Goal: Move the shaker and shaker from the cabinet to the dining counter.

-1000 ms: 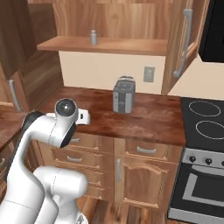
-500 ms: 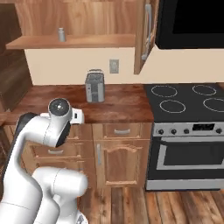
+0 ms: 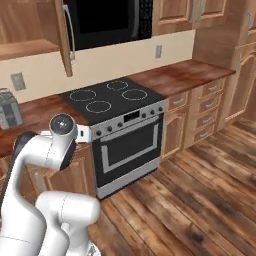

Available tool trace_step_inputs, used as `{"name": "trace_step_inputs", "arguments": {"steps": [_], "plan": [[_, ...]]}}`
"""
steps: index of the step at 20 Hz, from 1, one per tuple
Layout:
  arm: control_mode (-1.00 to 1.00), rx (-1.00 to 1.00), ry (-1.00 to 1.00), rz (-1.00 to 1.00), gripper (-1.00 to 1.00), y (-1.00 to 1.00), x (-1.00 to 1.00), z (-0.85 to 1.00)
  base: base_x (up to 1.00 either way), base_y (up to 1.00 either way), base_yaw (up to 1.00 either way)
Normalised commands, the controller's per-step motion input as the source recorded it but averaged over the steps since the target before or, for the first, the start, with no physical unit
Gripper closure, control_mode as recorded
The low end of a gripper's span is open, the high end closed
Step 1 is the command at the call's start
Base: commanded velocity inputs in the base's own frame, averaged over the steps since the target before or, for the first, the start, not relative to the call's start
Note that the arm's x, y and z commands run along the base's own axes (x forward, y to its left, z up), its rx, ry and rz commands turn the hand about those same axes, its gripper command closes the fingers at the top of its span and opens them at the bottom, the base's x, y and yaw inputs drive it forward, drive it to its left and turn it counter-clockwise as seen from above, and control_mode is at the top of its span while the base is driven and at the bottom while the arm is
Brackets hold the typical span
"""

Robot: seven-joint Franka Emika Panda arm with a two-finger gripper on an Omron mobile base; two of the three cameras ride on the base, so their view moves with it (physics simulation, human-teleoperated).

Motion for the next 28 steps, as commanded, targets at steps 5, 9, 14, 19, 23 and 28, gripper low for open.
{"name": "trace_step_inputs", "arguments": {"steps": [5,9,14,19,23,28], "plan": [[1.00,0.00,0.00,0.00,1.00,0.00,0.00,0.00,0.02,0.10,-0.98],[1.00,0.00,0.00,0.00,1.00,0.00,0.00,0.00,0.03,0.10,-0.97],[1.00,0.00,0.00,0.00,1.00,0.00,0.00,0.00,0.13,0.13,-0.88],[1.00,0.00,0.00,0.00,1.00,0.00,0.00,0.00,0.21,0.16,-0.82],[1.00,0.00,0.00,0.00,1.00,0.00,0.00,0.00,0.37,0.22,-0.66],[1.00,0.00,0.00,0.00,1.00,0.00,0.00,0.00,0.49,0.22,-0.52]]}}
